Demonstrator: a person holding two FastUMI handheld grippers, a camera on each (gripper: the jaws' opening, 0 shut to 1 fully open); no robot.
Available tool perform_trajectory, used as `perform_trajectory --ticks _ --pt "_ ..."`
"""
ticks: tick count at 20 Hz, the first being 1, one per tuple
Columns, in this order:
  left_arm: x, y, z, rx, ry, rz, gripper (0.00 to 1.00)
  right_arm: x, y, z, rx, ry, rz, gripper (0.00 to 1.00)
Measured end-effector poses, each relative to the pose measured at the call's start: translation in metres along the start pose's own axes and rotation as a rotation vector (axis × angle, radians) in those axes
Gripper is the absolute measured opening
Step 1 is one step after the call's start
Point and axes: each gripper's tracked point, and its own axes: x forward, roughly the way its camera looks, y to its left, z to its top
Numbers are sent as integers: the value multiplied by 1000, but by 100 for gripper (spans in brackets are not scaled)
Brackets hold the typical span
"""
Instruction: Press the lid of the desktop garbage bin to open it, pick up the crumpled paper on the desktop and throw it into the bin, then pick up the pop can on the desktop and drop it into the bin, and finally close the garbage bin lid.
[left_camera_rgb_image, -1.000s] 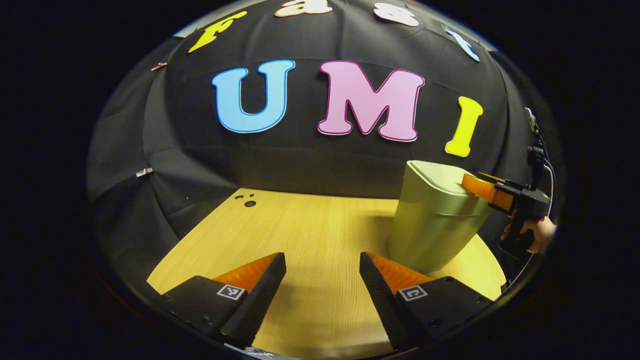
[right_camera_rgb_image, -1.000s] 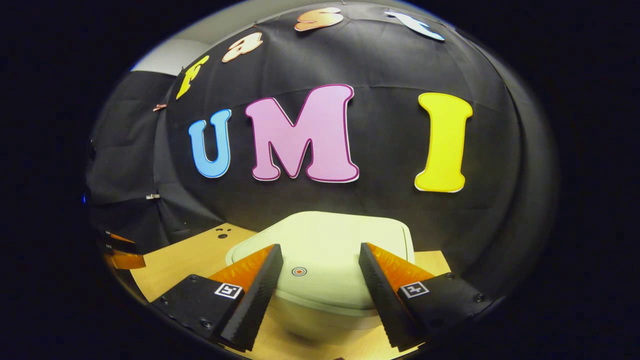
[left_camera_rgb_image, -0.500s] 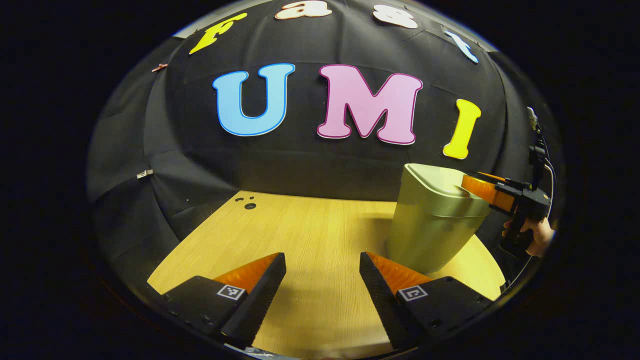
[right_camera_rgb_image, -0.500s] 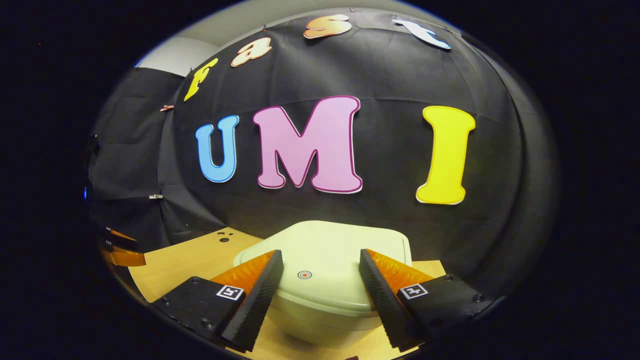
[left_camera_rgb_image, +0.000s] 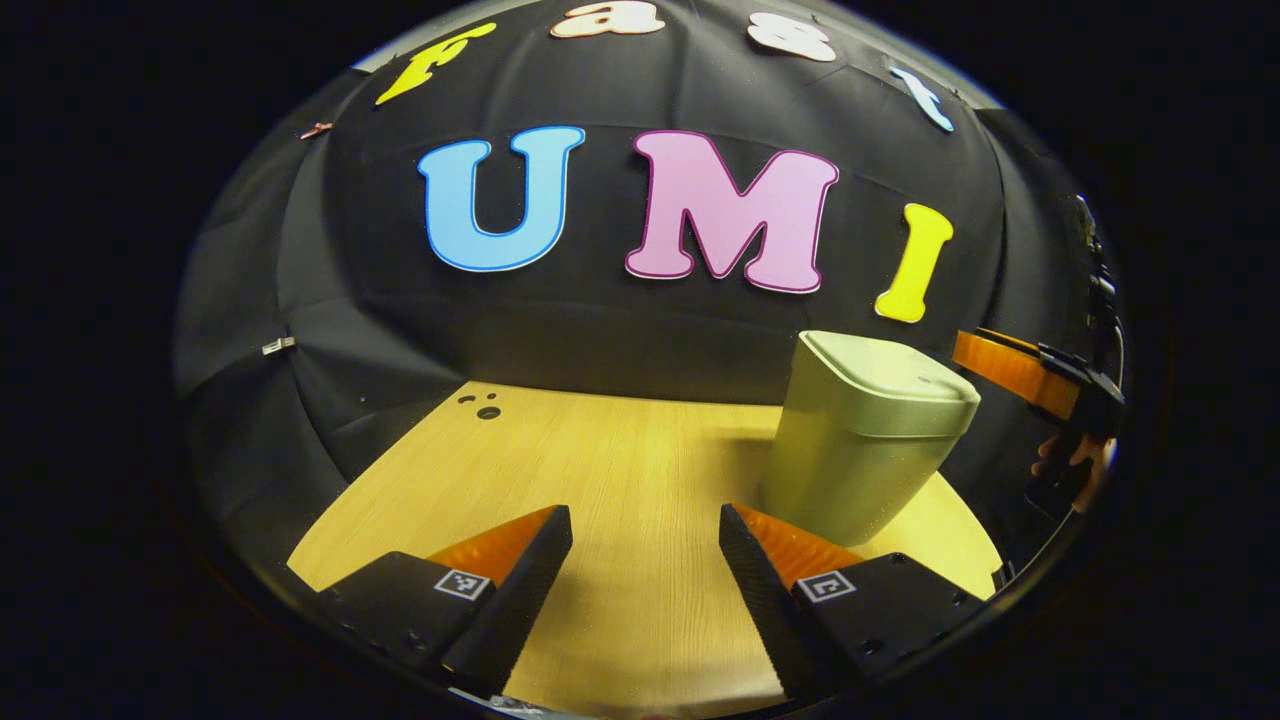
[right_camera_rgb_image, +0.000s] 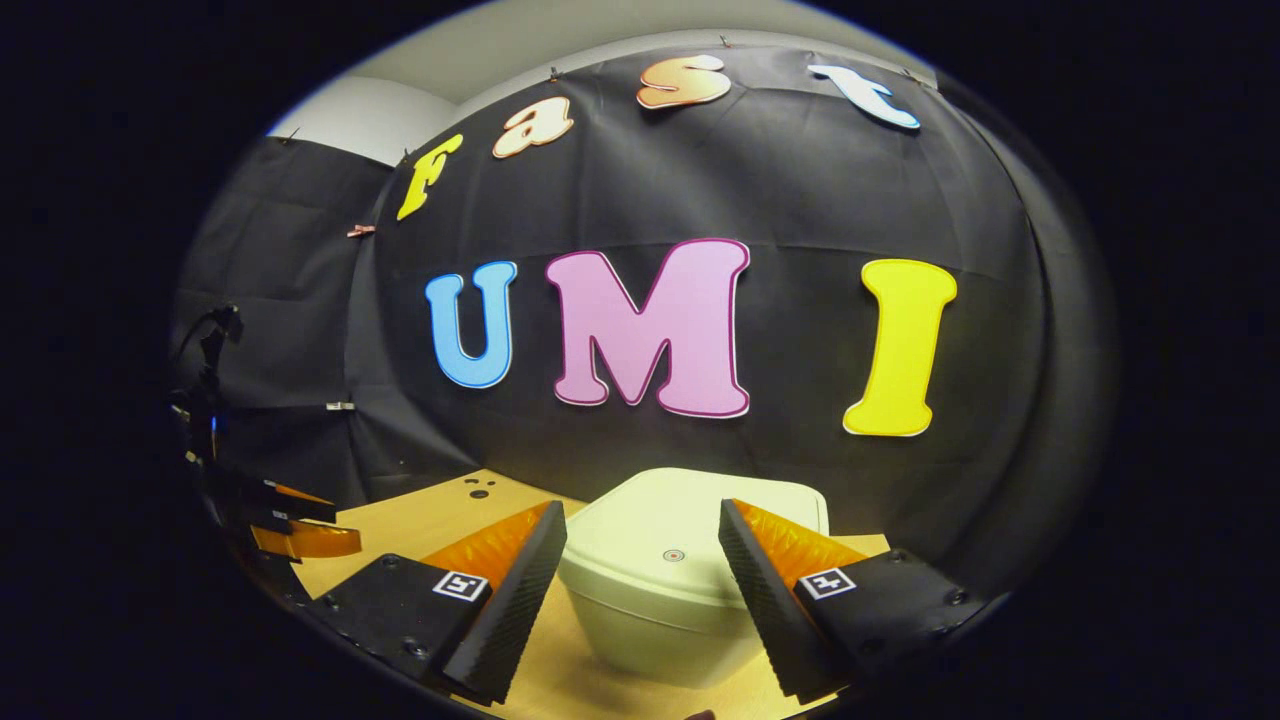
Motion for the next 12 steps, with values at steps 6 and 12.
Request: perform_trajectory --ticks 6,12 --pt "0 5 13 4 -16 -63 95 -29 38 5 6 33 -3 96" --pt "5 12 26 30 -52 -142 95 -38 76 -13 29 112 -17 96"
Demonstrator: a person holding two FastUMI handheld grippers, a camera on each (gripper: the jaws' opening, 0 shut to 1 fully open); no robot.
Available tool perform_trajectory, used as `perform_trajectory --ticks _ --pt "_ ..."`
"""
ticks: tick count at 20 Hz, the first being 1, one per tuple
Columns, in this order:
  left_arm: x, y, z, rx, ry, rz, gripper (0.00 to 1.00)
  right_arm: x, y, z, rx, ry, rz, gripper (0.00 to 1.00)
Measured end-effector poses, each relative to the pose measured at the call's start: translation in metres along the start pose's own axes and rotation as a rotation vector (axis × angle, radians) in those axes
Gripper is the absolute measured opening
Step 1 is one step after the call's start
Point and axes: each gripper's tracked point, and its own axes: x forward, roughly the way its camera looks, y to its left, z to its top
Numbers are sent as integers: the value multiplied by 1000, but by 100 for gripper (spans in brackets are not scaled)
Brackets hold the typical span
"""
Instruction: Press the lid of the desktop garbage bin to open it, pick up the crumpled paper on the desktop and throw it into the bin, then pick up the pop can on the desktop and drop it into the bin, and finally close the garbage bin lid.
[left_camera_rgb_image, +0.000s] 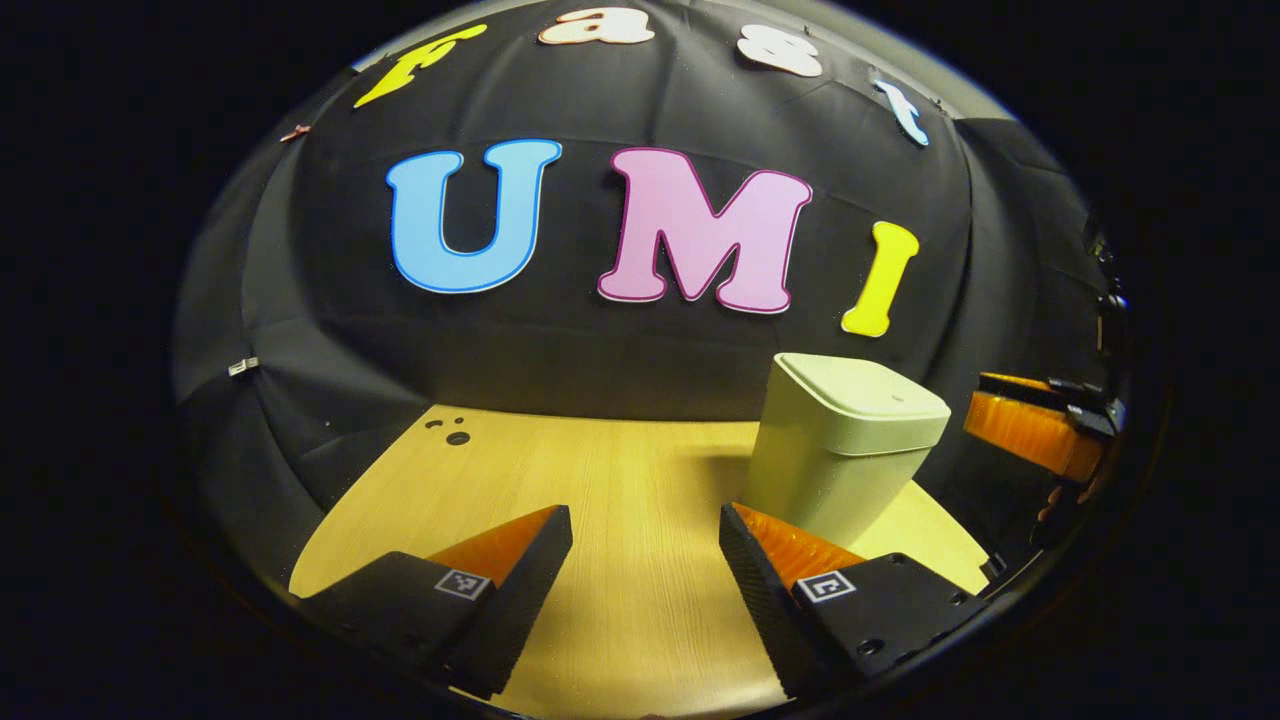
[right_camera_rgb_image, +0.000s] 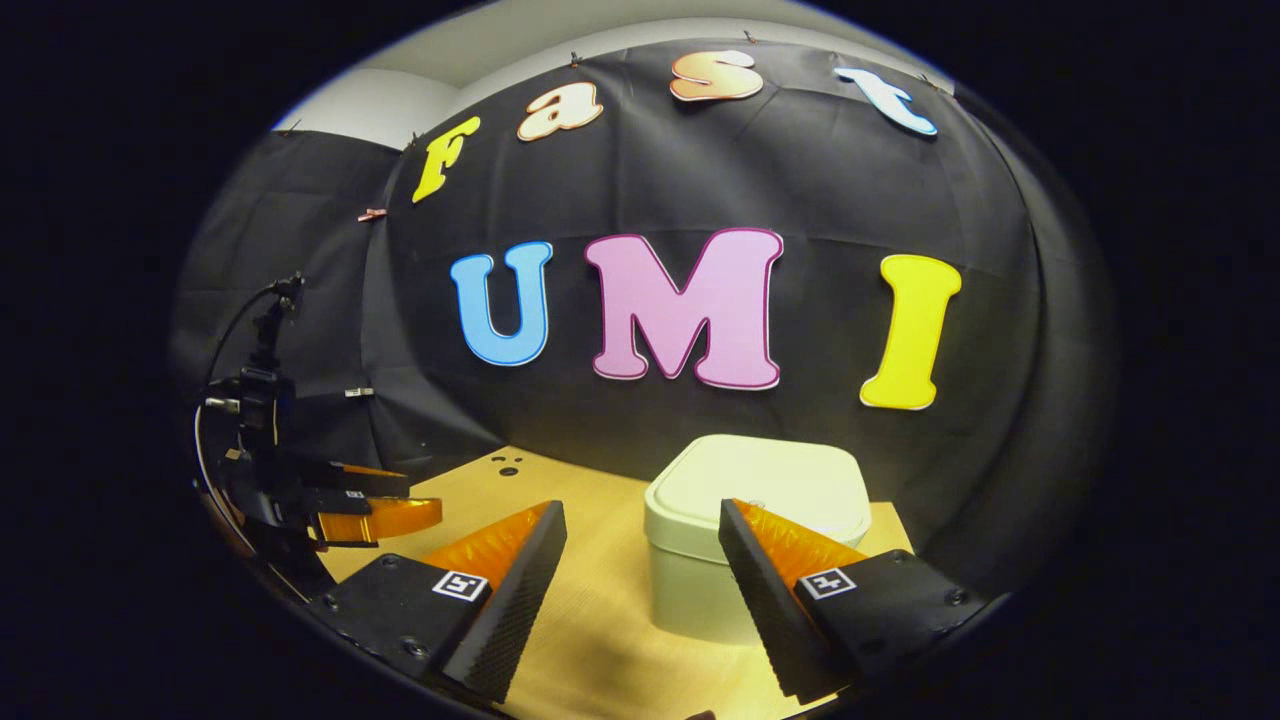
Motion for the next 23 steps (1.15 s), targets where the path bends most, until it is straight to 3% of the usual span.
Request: perform_trajectory --ticks 9,23 --pt "-2 1 6 16 -41 -139 95 1 18 -19 35 59 -85 96" --pt "1 9 16 67 -91 -192 95 -11 26 -28 59 79 -188 96"
